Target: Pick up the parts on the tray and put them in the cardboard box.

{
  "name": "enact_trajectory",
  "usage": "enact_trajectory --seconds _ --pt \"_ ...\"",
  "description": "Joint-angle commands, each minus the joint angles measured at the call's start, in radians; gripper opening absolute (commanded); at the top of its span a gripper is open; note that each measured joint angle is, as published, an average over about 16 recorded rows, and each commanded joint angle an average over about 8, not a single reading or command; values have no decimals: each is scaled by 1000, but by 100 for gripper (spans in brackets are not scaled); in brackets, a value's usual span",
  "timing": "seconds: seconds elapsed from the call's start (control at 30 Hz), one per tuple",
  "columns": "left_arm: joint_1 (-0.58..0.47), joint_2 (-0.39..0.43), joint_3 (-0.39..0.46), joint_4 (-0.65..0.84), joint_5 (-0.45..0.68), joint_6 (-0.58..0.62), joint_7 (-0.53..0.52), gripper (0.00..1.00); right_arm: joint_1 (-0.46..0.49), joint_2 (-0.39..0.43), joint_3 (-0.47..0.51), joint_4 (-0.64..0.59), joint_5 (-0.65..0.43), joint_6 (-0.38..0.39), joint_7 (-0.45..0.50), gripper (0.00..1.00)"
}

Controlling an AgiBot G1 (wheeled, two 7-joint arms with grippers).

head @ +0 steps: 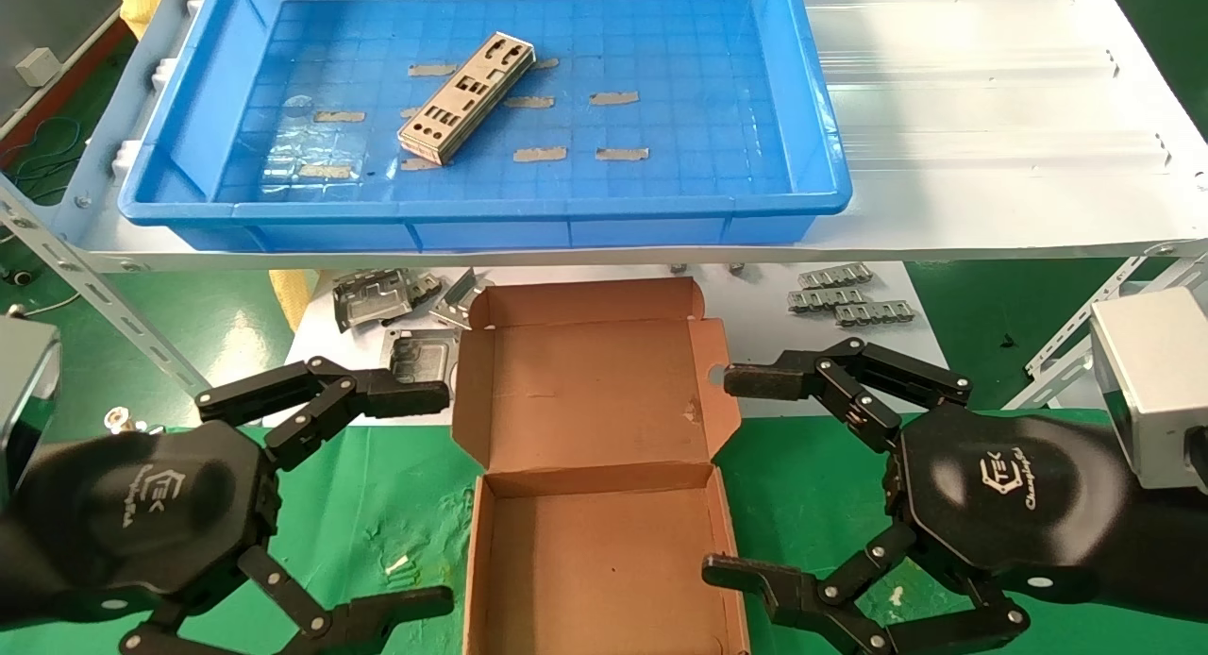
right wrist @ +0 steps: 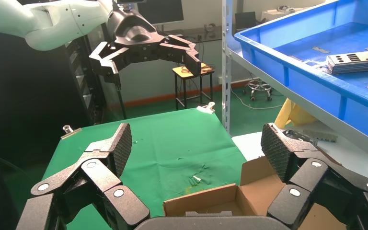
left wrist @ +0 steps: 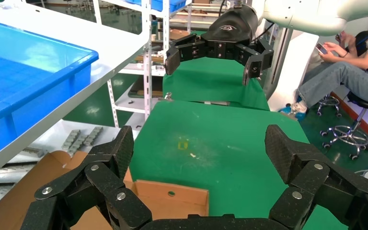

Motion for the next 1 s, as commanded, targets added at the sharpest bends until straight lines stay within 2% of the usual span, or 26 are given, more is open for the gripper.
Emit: enact_trajectory --seconds 0.03,0.63,0.9,1.0 --pt "0 0 0 0 0 0 0 100 0 0 0 0 0 0 0 100" --pt "0 0 0 0 0 0 0 100 0 0 0 0 0 0 0 100" --pt "0 0 0 0 0 0 0 100 0 0 0 0 0 0 0 0" --pt "0 0 0 0 0 0 0 100 0 0 0 0 0 0 0 0"
